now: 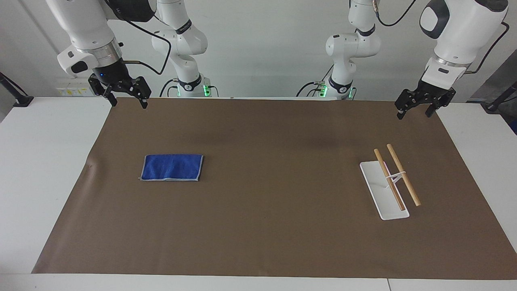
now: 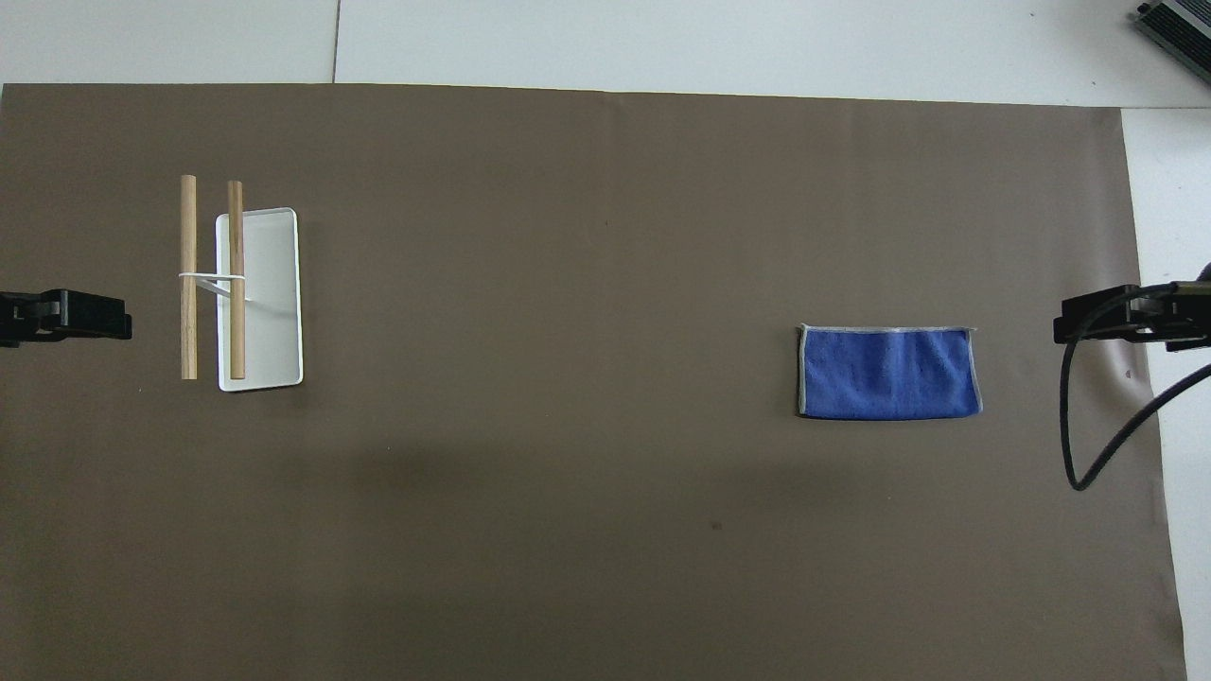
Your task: Right arm passes towel to left arm to hang
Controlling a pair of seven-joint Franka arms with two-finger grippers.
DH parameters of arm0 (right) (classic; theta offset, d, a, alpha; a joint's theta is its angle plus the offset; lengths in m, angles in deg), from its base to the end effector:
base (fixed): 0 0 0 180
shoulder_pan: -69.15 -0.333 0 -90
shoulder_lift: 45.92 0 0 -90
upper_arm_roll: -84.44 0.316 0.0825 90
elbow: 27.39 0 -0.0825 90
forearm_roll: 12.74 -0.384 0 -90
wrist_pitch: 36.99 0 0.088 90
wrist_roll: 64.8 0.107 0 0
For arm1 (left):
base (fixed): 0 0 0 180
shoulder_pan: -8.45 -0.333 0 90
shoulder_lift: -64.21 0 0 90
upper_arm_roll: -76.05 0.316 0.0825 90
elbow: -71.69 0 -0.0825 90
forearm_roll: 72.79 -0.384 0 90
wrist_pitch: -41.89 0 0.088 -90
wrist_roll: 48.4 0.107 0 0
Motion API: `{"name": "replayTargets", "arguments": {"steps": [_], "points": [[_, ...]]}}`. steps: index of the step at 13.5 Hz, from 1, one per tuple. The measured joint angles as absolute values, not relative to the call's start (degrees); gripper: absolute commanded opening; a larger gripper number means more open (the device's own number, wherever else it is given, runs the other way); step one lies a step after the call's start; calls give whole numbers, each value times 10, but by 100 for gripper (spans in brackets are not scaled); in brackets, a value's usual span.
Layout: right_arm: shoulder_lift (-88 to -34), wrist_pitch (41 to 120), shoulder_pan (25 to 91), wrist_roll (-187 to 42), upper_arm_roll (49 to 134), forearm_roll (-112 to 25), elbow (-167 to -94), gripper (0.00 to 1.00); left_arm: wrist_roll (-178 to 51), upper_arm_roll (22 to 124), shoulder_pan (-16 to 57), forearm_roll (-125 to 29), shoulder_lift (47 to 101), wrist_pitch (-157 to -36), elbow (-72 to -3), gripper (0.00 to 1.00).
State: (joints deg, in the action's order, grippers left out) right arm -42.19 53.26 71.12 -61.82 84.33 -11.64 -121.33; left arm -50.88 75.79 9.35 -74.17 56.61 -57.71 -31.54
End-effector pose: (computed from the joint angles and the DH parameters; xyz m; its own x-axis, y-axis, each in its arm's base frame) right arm 0.5337 -0.0215 0.6279 0.9961 -0.0881 0.0017 -0.0881 -0.9959 0.0190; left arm 0.5254 -0.0086 0.6009 0.9974 0.0191 0.0702 0.0206 -0.9996 -0.0216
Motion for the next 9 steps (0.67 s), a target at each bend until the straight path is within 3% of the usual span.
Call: {"name": "replayTargets", "arguments": {"steps": [9], "points": [[-422, 533, 711, -597, 843, -116, -1220, 100, -509, 758, 93, -742, 566, -577, -315, 100]]}}
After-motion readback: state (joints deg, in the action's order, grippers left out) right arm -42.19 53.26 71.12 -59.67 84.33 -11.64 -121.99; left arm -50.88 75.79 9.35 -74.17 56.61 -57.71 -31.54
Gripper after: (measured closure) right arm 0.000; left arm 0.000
